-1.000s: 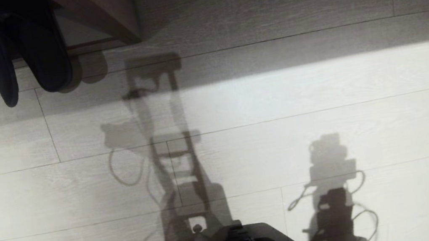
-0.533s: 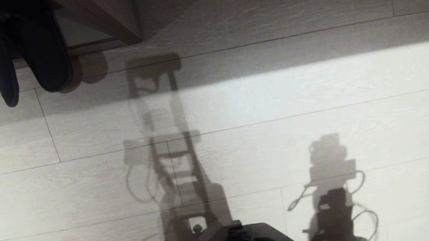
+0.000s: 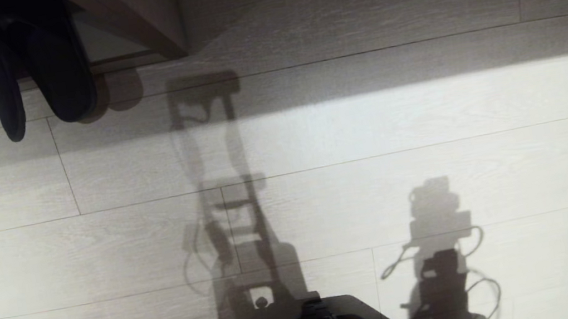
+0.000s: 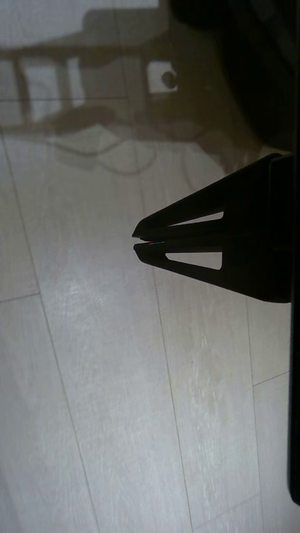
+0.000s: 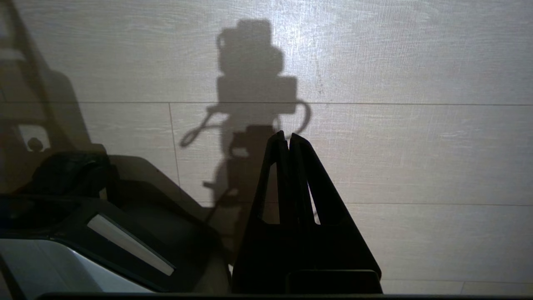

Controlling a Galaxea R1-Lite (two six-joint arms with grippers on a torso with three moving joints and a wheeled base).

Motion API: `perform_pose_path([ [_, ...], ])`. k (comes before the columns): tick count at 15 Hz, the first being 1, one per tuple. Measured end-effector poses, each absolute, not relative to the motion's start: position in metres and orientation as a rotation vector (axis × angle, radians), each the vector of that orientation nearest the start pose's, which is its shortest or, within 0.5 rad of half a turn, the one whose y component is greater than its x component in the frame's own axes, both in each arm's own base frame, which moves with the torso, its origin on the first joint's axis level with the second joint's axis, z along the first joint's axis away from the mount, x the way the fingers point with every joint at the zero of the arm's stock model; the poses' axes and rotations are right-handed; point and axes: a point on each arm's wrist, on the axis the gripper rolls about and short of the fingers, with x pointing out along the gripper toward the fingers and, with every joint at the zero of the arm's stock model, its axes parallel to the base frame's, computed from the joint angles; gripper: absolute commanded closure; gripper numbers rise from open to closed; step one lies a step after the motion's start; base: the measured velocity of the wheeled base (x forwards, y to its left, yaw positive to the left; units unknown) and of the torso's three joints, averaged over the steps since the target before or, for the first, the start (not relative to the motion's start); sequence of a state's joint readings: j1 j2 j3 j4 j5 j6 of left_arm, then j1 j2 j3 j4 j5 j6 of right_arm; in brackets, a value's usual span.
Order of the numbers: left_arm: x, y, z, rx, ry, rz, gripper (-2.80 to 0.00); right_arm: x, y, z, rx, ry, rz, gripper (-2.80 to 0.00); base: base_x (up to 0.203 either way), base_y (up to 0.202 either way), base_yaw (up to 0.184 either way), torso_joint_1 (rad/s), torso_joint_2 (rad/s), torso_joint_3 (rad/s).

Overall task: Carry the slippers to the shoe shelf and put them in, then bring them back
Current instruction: Pick up the slippers in the shoe cabinet

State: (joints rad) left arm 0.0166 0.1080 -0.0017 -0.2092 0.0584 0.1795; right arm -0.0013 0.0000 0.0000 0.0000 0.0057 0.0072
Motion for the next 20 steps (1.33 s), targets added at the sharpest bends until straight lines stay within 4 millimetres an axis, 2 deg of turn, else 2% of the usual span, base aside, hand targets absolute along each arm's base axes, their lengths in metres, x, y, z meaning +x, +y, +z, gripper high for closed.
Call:
perform_pose_path([
  [2,-0.019,0.000,0.085,0.174,-0.035,0.019,0.00,-0.023,0.000,0.075,0.007,0.000,0.004,0.00,0.000,0.000,0.000,0.000,0.00,0.000],
  [5,-0.022,-0.001,0.075,0.167,0.015,-0.042,0.00,-0.023,0.000,0.075,0.007,0.000,0.004,0.00,0.000,0.000,0.000,0.000,0.00,0.000],
  [14,-0.023,-0.001,0.076,0.142,-0.006,-0.039,0.00,-0.023,0.000,0.075,0.008,0.000,0.004,0.00,0.000,0.000,0.000,0.000,0.00,0.000],
  [18,-0.025,-0.001,0.087,0.137,-0.052,-0.024,0.00,-0.023,0.000,0.075,0.008,0.000,0.004,0.00,0.000,0.000,0.000,0.000,0.00,0.000],
  [20,-0.030,-0.001,0.110,0.108,-0.106,-0.001,0.00,-0.023,0.000,0.075,0.007,0.000,0.004,0.00,0.000,0.000,0.000,0.000,0.00,0.000],
])
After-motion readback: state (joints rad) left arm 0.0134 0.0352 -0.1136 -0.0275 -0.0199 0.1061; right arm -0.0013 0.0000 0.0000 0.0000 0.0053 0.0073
